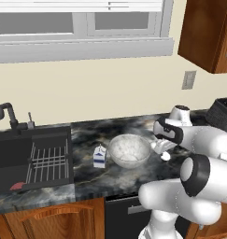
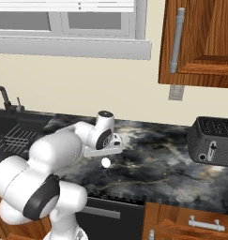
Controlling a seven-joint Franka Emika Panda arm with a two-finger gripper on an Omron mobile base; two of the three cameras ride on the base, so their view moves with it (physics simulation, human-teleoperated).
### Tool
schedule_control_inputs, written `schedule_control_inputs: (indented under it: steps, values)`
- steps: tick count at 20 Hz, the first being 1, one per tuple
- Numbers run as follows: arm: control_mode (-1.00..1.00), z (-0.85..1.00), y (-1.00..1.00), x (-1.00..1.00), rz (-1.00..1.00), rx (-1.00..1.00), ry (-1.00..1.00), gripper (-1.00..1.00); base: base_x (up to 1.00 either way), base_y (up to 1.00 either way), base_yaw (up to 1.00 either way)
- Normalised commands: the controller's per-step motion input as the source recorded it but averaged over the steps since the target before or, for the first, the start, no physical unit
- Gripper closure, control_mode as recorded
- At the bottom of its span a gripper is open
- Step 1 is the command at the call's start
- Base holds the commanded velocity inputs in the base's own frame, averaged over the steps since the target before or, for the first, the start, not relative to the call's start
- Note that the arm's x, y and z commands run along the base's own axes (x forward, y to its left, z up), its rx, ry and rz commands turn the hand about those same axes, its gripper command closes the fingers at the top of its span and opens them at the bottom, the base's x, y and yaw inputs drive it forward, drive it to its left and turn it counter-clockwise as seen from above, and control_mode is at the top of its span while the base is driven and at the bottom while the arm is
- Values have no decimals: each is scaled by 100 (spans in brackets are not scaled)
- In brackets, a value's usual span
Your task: Gather the eggs and milk located in the vicinity of the sink area and place them right next to the bowl.
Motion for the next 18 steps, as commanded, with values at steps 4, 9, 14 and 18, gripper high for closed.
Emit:
schedule_control_inputs:
  steps: [4,9,14,18]
  values:
    - [-100,-9,-3,0,-7,1,0,-100,0,0,0]
    - [-100,-32,-5,2,-7,1,0,-100,0,0,0]
    - [-100,-26,0,8,-7,3,0,-100,0,0,0]
    - [-100,-8,-2,21,-6,2,0,-100,0,0,0]
